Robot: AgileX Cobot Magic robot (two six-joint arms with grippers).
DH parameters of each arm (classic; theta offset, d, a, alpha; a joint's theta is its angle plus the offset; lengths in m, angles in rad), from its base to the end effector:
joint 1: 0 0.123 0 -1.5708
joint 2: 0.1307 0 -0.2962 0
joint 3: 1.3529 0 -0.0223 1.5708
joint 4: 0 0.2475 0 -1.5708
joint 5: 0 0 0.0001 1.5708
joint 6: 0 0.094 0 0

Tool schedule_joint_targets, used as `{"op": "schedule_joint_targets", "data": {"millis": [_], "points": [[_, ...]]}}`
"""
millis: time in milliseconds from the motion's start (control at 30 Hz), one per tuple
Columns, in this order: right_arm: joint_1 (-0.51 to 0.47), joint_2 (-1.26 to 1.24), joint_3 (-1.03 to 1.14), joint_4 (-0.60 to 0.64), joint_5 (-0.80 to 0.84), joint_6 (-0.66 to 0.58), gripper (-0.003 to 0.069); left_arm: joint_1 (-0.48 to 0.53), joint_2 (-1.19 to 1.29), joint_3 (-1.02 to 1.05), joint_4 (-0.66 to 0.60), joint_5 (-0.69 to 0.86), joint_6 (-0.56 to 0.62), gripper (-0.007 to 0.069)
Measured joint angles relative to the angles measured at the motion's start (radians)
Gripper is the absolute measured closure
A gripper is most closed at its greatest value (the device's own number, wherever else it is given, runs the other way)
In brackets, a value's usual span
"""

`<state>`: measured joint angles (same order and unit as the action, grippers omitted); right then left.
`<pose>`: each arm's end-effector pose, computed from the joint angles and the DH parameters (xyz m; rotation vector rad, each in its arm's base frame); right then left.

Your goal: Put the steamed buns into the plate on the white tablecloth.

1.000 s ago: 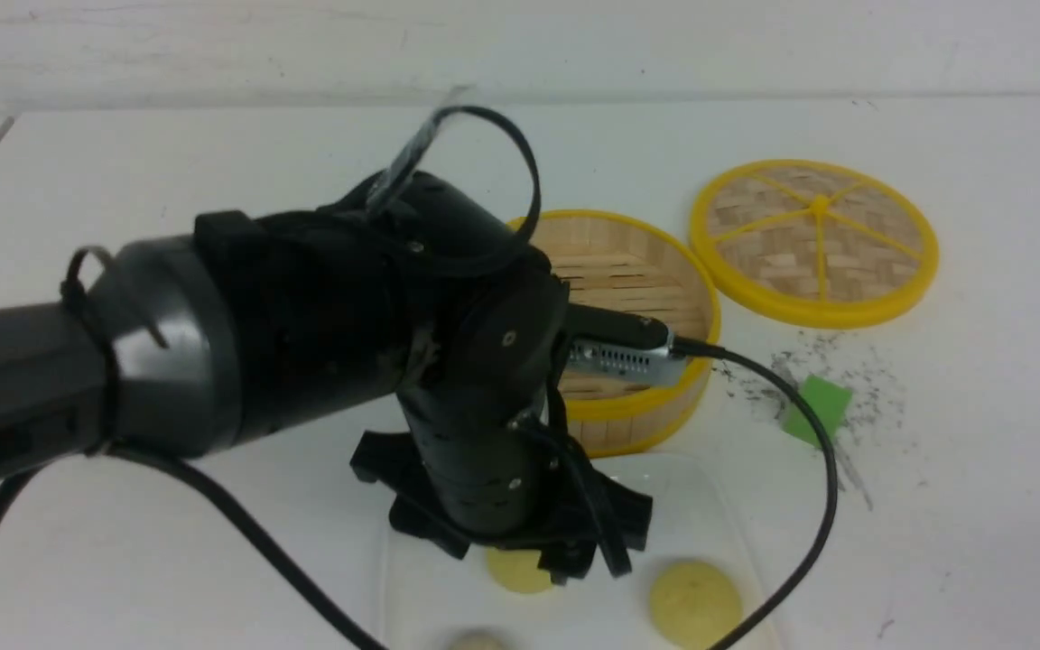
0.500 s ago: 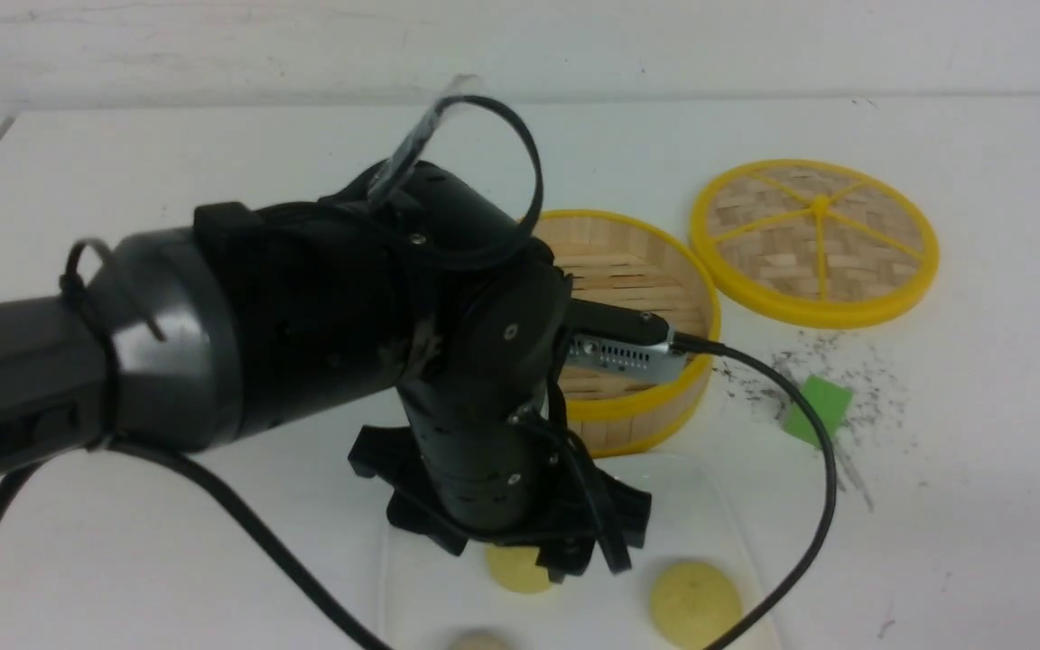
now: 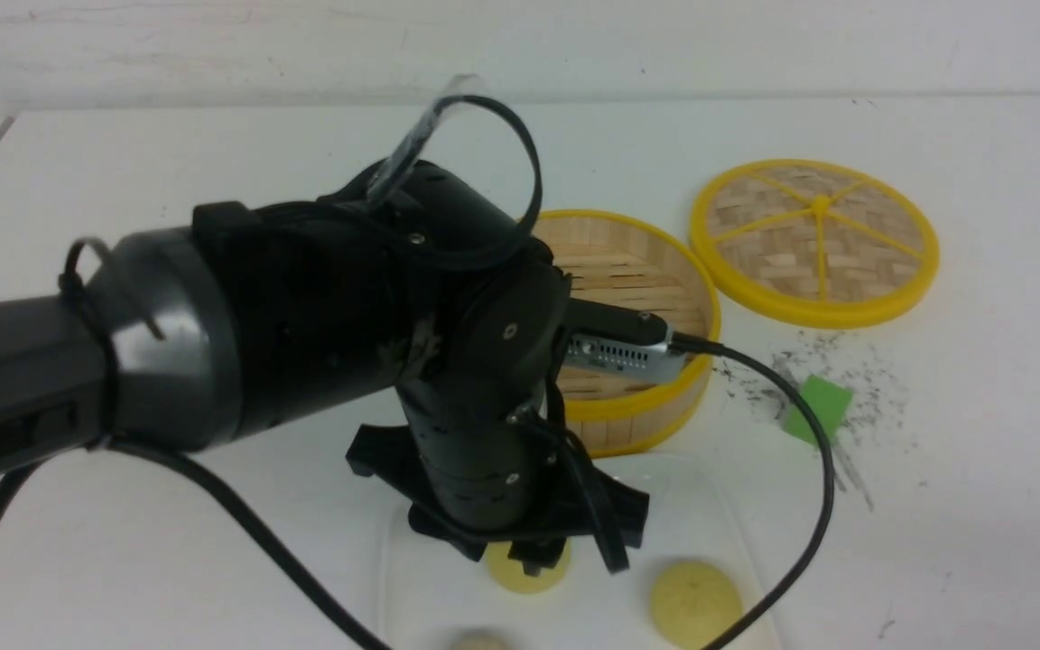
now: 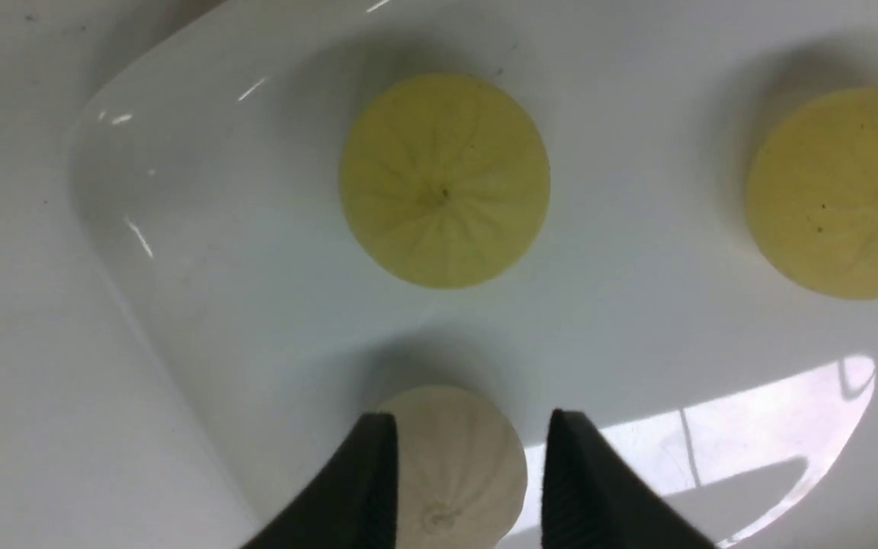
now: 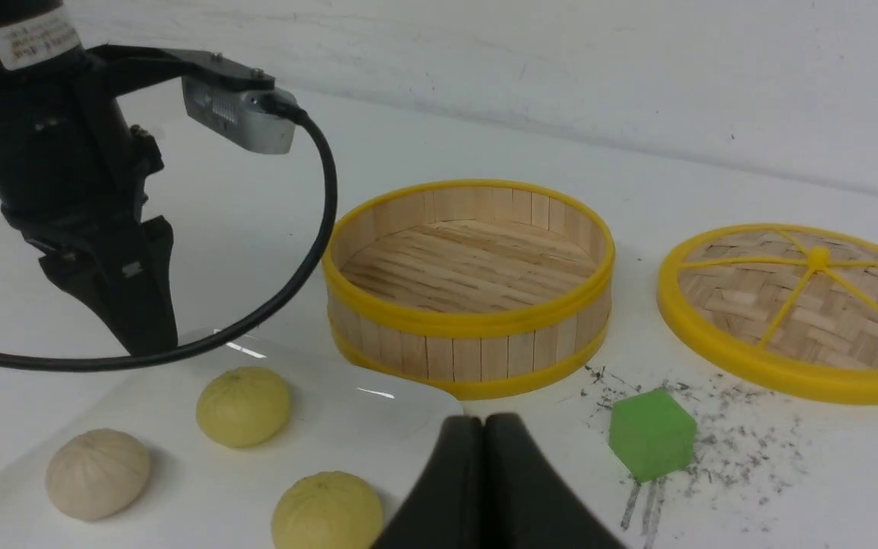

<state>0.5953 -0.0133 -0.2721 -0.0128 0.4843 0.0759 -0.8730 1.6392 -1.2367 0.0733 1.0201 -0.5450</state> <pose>0.0182 0.0117 0.2580 -0.4431 1.6478 0.4895 0.2118 -0.2435 0.2666 0.5206 2.8690 -0.1503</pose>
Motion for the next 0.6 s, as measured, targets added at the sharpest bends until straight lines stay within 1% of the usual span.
{"op": "schedule_joint_targets", "data": {"millis": [67,100,133,167,233,367,600], "points": [[0.0,0.0,0.0,0.0,0.0,0.0,0.0659,0.0,0.0,0.0,0.003,0.001,0.001,0.0456],[0.0,0.0,0.0,0.0,0.0,0.0,0.0659,0.0,0.0,0.0,0.007,0.002,0.003,0.0508],[0.0,0.0,0.0,0.0,0.0,0.0,0.0659,0.0,0.0,0.0,0.008,0.003,0.003,0.0517],[0.0,0.0,0.0,0.0,0.0,0.0,0.0658,0.0,0.0,0.0,0.018,0.01,0.004,0.0578],[0.0,0.0,0.0,0.0,0.0,0.0,0.0657,0.0,0.0,0.0,0.032,0.017,0.004,0.0614],[0.0,0.0,0.0,0.0,0.0,0.0,0.0655,0.0,0.0,0.0,0.062,0.025,0.004,0.0622],[0.0,0.0,0.0,0.0,0.0,0.0,0.0648,0.0,0.0,0.0,0.067,0.032,0.001,0.0622]]}}
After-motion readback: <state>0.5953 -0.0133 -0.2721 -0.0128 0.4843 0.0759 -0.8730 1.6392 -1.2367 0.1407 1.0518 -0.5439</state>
